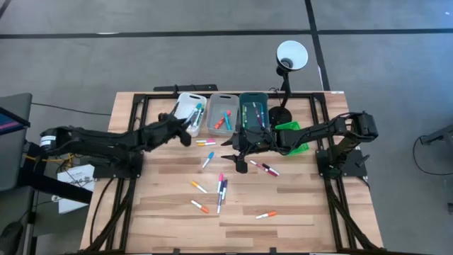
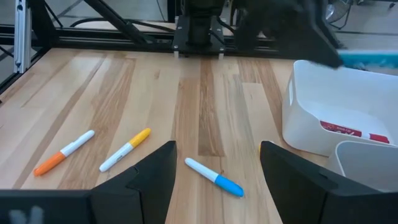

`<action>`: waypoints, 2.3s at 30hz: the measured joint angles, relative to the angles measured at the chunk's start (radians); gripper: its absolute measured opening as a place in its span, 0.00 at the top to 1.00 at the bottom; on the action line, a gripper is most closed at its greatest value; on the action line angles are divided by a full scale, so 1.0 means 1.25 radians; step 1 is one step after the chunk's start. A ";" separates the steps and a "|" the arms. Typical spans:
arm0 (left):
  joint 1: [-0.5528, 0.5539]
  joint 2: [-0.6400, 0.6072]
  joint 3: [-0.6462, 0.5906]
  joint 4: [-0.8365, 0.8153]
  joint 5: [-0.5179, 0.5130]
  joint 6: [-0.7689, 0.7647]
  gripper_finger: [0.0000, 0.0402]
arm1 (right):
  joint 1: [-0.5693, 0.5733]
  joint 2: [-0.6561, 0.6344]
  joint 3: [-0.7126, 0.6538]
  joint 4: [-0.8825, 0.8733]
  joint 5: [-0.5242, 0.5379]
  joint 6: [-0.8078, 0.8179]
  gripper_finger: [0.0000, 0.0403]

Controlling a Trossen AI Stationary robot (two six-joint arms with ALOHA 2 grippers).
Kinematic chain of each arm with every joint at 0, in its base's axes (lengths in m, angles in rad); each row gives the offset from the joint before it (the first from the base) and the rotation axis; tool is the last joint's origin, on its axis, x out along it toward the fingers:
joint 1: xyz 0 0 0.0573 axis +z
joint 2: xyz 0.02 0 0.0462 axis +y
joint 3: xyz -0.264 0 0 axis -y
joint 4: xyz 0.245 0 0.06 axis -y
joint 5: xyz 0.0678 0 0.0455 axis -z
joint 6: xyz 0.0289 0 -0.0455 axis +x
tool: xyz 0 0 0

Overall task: Pick & Place Markers
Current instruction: Put the violet marker pen into the blue bin, then put the yellow highlighter pen into the green bin

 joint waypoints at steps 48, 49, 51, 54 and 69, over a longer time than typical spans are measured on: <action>0.104 0.113 -0.002 0.133 0.095 0.066 0.59 | 0.009 0.002 0.000 -0.028 0.000 0.001 0.45; 0.092 0.095 -0.002 0.137 0.104 0.088 0.59 | 0.013 0.002 0.000 -0.035 0.000 0.001 0.45; 0.063 0.057 -0.002 0.138 0.140 0.133 0.61 | 0.022 0.002 0.000 -0.046 0.000 0.001 0.45; 0.009 0.012 -0.001 0.139 0.277 0.172 0.62 | 0.039 0.002 0.000 -0.066 0.000 0.001 0.45; -0.306 0.122 -0.085 0.134 0.507 0.150 0.66 | 0.106 0.003 0.000 -0.090 0.002 0.000 0.45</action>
